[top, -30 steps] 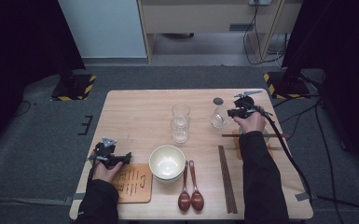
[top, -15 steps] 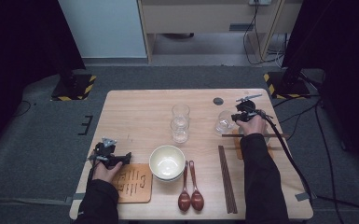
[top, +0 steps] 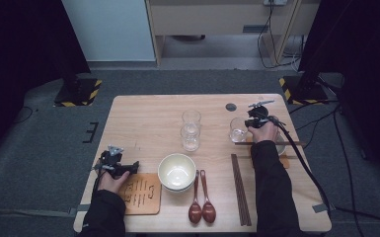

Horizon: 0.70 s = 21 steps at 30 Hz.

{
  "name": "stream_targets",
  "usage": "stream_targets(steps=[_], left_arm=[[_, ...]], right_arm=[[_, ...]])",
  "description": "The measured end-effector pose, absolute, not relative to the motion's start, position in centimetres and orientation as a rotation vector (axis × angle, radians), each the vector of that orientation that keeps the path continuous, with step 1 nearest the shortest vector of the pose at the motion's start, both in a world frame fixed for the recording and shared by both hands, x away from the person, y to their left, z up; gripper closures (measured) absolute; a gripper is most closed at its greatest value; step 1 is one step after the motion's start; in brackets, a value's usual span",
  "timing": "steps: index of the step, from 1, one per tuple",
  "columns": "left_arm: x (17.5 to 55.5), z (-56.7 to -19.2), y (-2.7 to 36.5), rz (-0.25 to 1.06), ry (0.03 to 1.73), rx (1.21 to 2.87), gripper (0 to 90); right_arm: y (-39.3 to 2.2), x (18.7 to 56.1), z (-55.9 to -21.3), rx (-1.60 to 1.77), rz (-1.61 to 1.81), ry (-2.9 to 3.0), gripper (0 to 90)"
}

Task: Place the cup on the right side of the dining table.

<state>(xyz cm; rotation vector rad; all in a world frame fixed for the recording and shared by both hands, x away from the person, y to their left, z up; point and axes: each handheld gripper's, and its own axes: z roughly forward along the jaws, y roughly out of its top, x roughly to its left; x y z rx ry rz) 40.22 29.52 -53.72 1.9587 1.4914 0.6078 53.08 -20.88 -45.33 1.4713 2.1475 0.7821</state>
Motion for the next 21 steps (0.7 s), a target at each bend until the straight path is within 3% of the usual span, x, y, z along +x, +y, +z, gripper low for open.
stream_targets(steps=[21], left_arm=[[40.22,-53.72,29.52,0.608,1.491,1.959,0.0]], right_arm=[[-21.29,53.51,-45.35,1.503,0.806,2.085,82.5]])
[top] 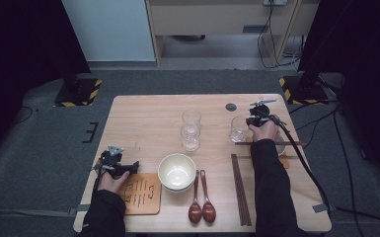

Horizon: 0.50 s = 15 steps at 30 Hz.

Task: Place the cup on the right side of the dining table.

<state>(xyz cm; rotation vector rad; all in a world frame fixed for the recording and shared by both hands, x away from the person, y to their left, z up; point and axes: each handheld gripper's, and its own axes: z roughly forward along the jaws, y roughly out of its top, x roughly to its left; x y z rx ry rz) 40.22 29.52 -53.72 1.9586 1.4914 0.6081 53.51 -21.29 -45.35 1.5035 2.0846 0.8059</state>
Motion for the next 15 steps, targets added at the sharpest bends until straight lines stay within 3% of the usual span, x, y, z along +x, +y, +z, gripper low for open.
stream_targets(steps=[15], left_arm=[[40.2,-53.7,29.5,0.608,1.491,1.959,0.0]], right_arm=[[-22.5,50.6,-41.1,1.376,1.026,2.036,61.2]])
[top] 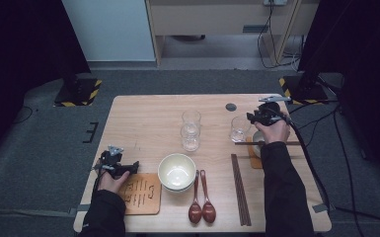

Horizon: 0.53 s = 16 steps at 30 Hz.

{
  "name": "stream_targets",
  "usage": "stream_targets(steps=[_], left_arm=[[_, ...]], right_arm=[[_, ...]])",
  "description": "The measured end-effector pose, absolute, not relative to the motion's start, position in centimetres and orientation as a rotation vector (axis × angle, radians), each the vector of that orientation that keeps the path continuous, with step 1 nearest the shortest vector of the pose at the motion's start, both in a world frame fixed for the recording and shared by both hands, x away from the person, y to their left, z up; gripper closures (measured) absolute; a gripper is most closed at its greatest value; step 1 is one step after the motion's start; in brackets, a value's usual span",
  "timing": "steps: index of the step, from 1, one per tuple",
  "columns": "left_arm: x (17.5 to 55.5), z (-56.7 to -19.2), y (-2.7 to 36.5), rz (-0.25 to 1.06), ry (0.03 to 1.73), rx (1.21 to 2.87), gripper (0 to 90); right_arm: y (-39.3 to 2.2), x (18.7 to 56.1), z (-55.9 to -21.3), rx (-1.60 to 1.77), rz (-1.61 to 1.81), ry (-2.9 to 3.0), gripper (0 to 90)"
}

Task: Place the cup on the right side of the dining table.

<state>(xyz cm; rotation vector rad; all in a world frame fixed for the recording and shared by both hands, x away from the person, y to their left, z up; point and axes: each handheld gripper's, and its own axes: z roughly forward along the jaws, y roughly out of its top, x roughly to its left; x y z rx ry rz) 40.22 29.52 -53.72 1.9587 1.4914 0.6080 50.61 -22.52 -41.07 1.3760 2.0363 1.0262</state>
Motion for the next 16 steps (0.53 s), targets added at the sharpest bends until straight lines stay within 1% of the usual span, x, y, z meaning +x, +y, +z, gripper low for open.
stream_targets(steps=[2,5,12,16], left_arm=[[40.2,-53.7,29.5,0.608,1.492,1.958,0.0],[40.2,-53.7,29.5,0.608,1.492,1.959,0.0],[40.2,-53.7,29.5,0.608,1.491,1.959,0.0],[40.2,-53.7,29.5,0.608,1.491,1.959,0.0]], right_arm=[[-22.6,49.9,-40.7,1.354,1.042,2.041,53.1],[-22.7,48.9,-40.3,1.32,1.079,2.037,46.8],[-24.0,46.6,-40.0,1.302,1.133,1.977,28.3],[-25.1,45.2,-39.9,1.304,1.161,1.923,23.9]])
